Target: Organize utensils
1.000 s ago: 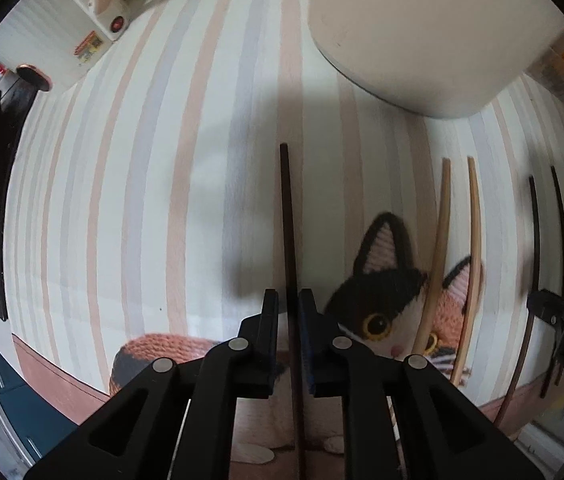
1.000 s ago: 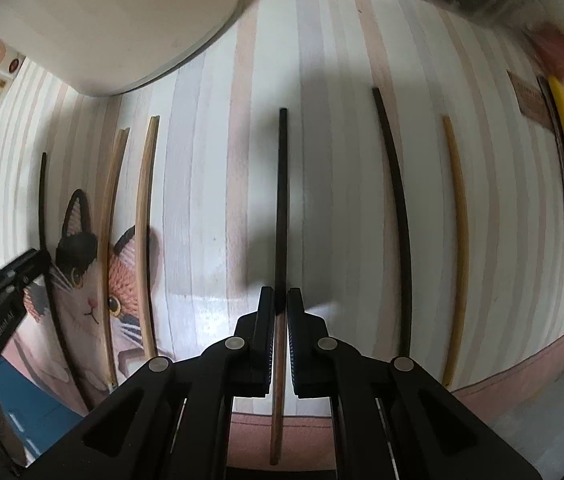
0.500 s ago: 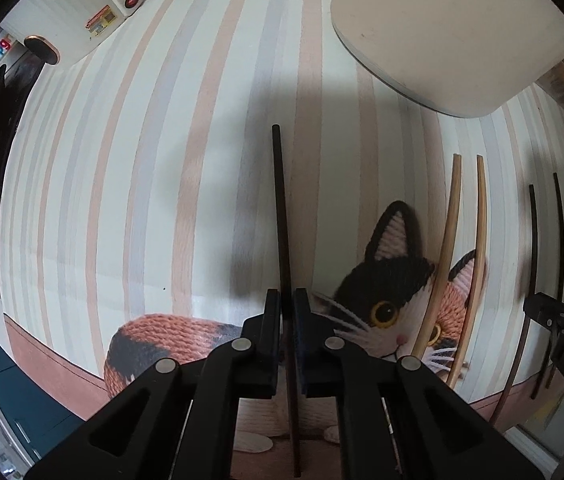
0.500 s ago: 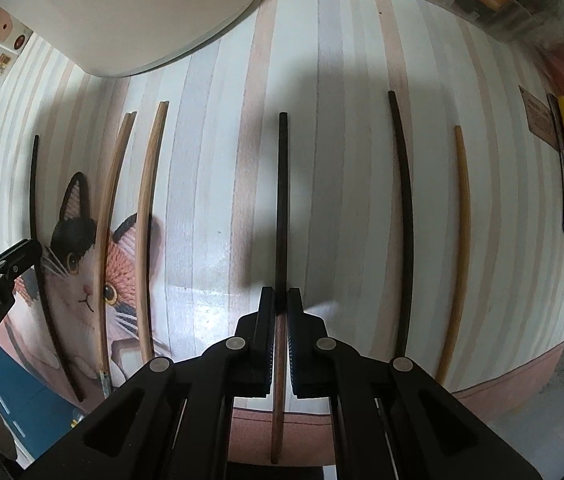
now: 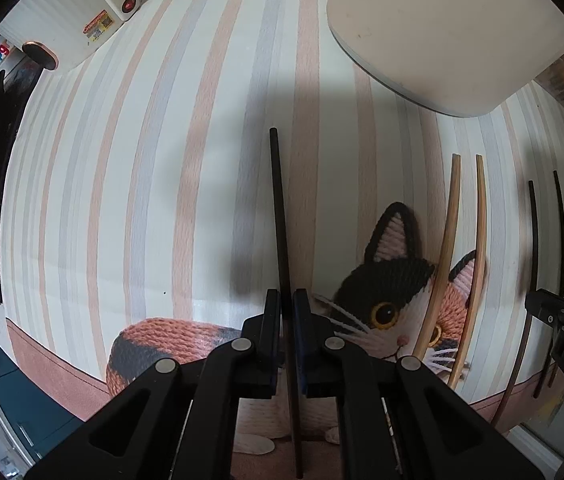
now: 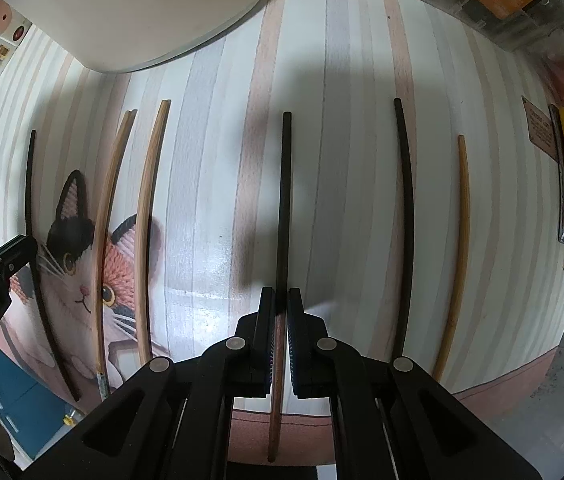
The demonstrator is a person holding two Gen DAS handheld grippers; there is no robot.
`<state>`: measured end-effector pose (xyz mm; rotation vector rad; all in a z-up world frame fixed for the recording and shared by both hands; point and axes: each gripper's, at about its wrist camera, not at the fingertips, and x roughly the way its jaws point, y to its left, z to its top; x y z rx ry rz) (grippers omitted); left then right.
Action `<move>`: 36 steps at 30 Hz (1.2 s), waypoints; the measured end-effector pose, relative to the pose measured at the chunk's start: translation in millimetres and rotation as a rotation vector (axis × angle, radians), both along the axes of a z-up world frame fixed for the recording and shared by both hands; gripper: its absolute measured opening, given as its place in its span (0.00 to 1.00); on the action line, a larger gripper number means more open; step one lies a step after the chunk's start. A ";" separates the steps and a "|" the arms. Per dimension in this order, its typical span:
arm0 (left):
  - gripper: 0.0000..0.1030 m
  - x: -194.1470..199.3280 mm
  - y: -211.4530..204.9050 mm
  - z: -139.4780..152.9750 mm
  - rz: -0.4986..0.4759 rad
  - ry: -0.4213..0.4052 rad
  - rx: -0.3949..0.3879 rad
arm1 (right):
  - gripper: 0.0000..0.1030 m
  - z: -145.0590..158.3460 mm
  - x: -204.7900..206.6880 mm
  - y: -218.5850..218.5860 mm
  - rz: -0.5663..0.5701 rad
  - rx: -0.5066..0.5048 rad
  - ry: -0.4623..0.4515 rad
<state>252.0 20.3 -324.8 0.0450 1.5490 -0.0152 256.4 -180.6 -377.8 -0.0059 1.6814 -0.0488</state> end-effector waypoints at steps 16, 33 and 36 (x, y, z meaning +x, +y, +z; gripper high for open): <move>0.03 -7.3 -8.8 32.4 -0.027 -0.110 0.010 | 0.06 29.6 -38.1 -16.9 -0.109 0.074 -0.141; 0.02 -16.5 18.8 154.1 -0.016 -0.439 -0.010 | 0.05 143.1 -42.4 -20.4 -0.095 0.100 -0.466; 0.00 -13.0 21.8 167.7 -0.009 -0.485 -0.003 | 0.05 152.7 -35.6 -17.2 -0.100 0.103 -0.510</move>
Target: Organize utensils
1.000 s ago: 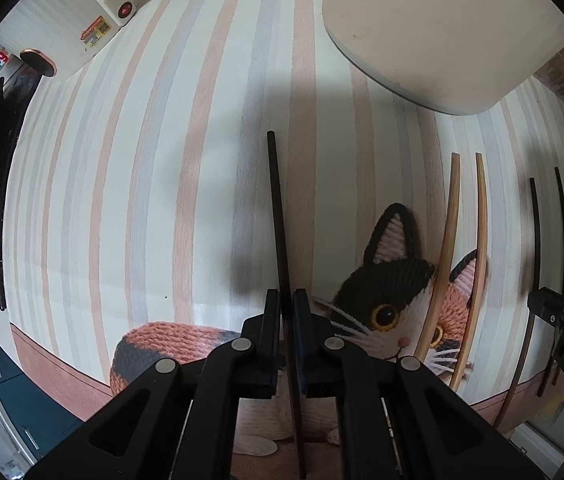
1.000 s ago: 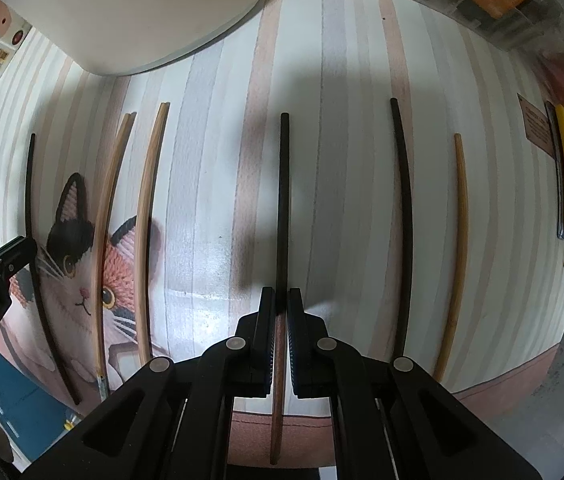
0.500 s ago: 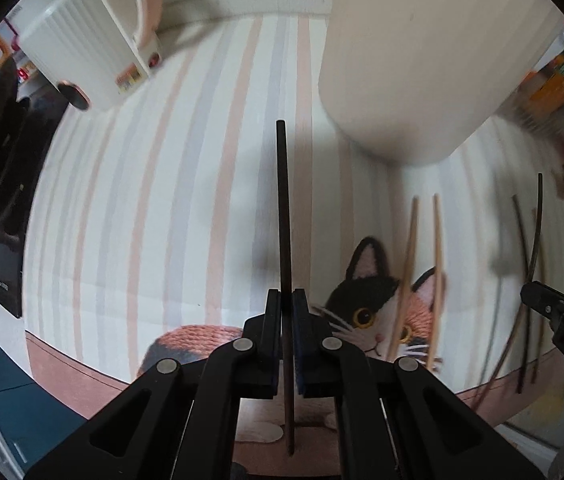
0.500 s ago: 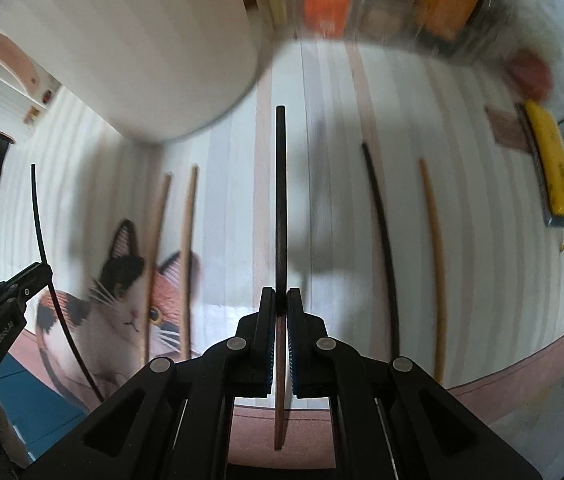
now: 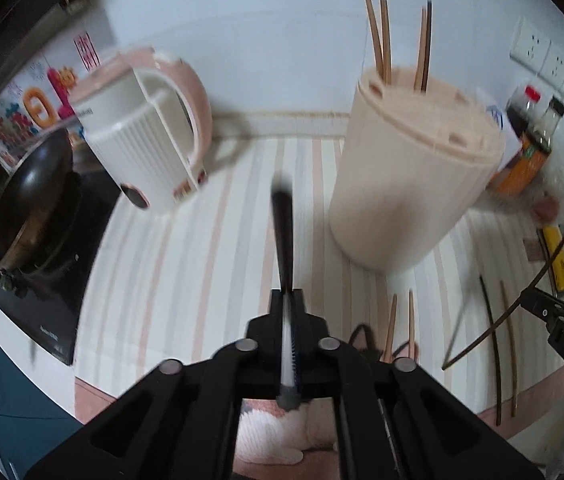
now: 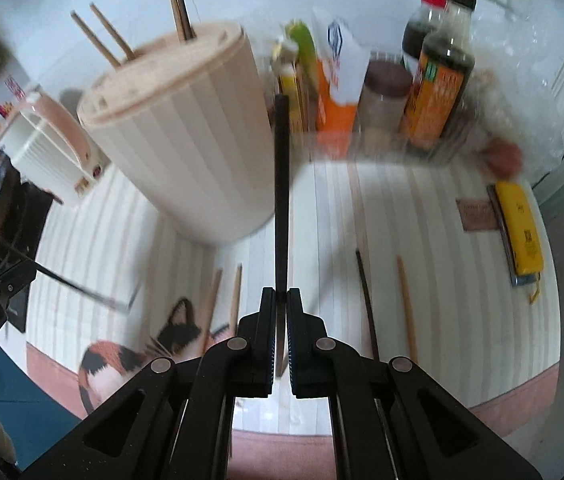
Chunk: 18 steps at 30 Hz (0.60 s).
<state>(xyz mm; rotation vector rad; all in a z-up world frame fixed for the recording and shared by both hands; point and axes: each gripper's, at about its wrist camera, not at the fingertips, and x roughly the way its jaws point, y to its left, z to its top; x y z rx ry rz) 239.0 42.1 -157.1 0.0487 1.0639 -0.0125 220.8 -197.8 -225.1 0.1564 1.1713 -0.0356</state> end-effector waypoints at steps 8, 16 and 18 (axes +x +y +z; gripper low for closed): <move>0.00 3.5 8.2 25.1 0.015 -0.068 -0.018 | 0.05 28.5 12.5 -5.3 -0.029 0.050 -0.084; 0.02 0.1 47.1 18.3 0.062 -0.016 -0.126 | 0.05 5.1 18.3 -7.4 0.030 0.168 0.120; 0.01 1.6 59.1 1.9 0.086 0.020 -0.138 | 0.05 -8.8 19.1 -5.5 0.045 0.172 0.169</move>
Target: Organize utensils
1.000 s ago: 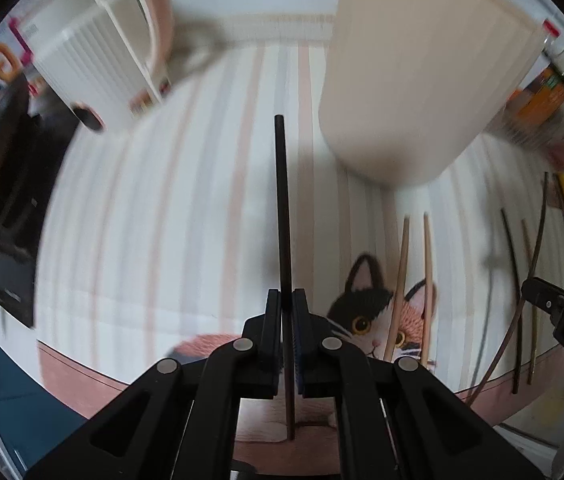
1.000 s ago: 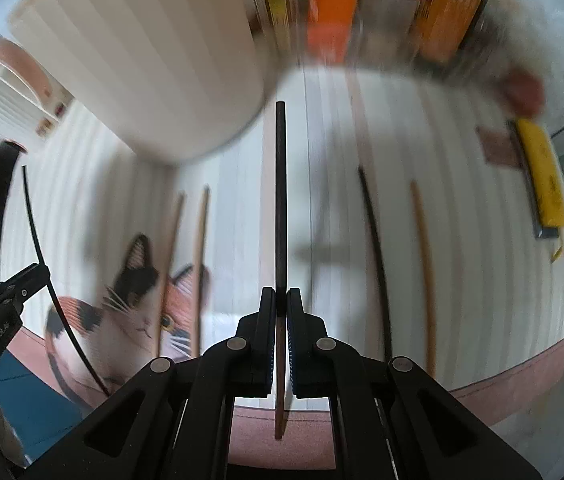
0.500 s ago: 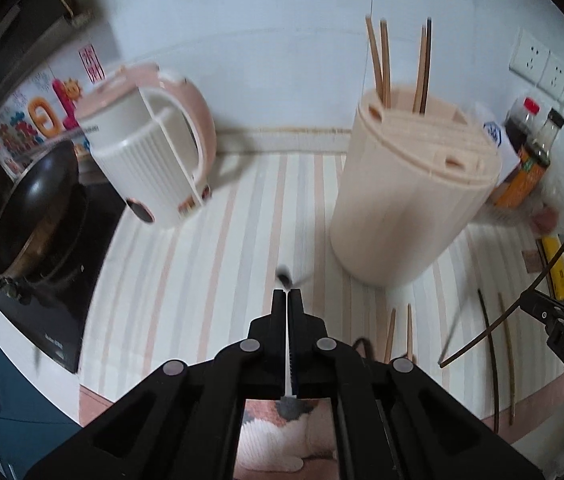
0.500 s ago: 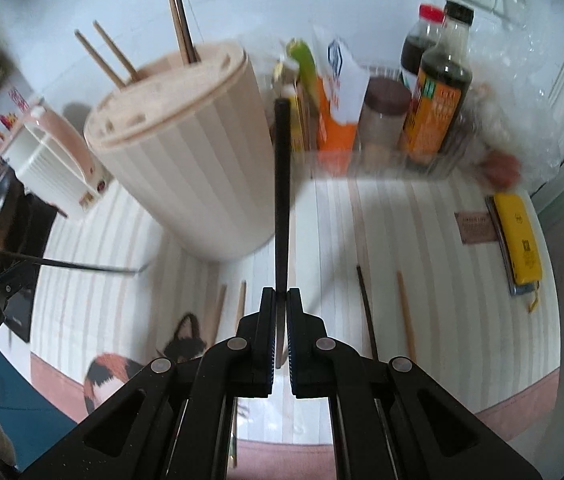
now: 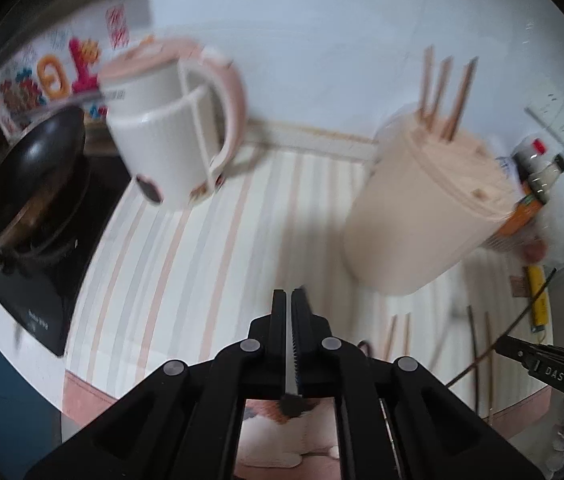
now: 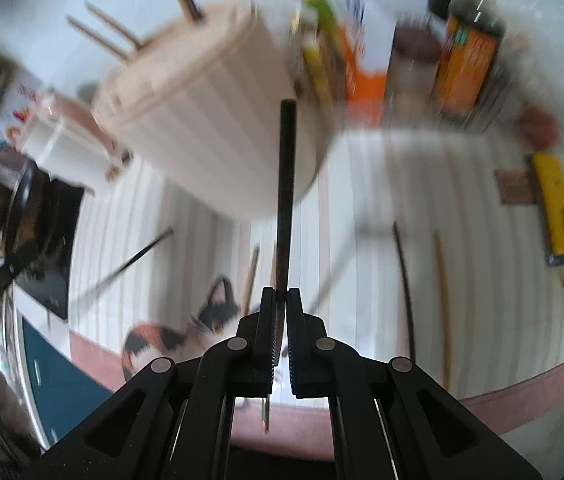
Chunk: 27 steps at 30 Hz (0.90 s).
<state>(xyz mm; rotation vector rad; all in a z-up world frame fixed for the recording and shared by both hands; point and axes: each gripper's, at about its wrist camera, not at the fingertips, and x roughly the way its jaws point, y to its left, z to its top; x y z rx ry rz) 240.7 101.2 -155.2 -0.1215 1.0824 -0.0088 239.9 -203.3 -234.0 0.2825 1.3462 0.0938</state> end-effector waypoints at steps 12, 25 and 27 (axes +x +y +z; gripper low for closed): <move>0.06 19.0 -23.3 -115.3 -0.020 0.348 -0.170 | 0.05 -69.5 13.2 4.2 0.029 -0.057 0.194; 0.21 42.1 -66.6 -170.4 -0.057 0.375 0.018 | 0.05 -132.4 12.9 1.1 0.038 -0.168 0.327; 0.05 41.5 -71.4 -171.2 -0.068 0.362 0.061 | 0.06 -132.2 12.9 1.4 0.041 -0.174 0.328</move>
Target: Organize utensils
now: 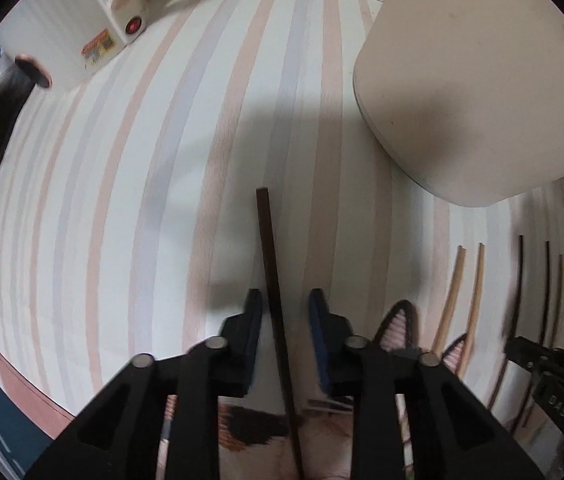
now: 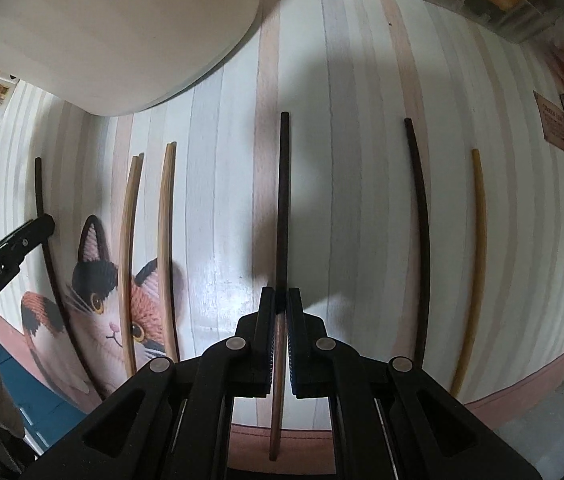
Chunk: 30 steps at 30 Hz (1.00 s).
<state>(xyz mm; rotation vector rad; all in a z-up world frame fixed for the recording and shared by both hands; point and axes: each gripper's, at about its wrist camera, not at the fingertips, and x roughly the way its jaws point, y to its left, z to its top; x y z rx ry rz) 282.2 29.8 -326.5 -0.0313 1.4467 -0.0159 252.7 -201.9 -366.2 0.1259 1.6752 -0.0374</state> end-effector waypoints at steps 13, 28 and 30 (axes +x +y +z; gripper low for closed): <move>0.05 -60.5 11.0 -5.0 -0.067 0.023 0.005 | 0.06 -4.2 -10.6 10.1 0.017 0.024 0.026; 0.06 -28.0 13.5 -1.8 -0.073 0.027 0.041 | 0.06 -6.7 -0.9 9.1 0.041 -0.014 0.047; 0.05 -26.8 8.5 -1.4 -0.094 0.027 0.066 | 0.06 -11.9 -3.4 18.2 0.051 -0.027 0.041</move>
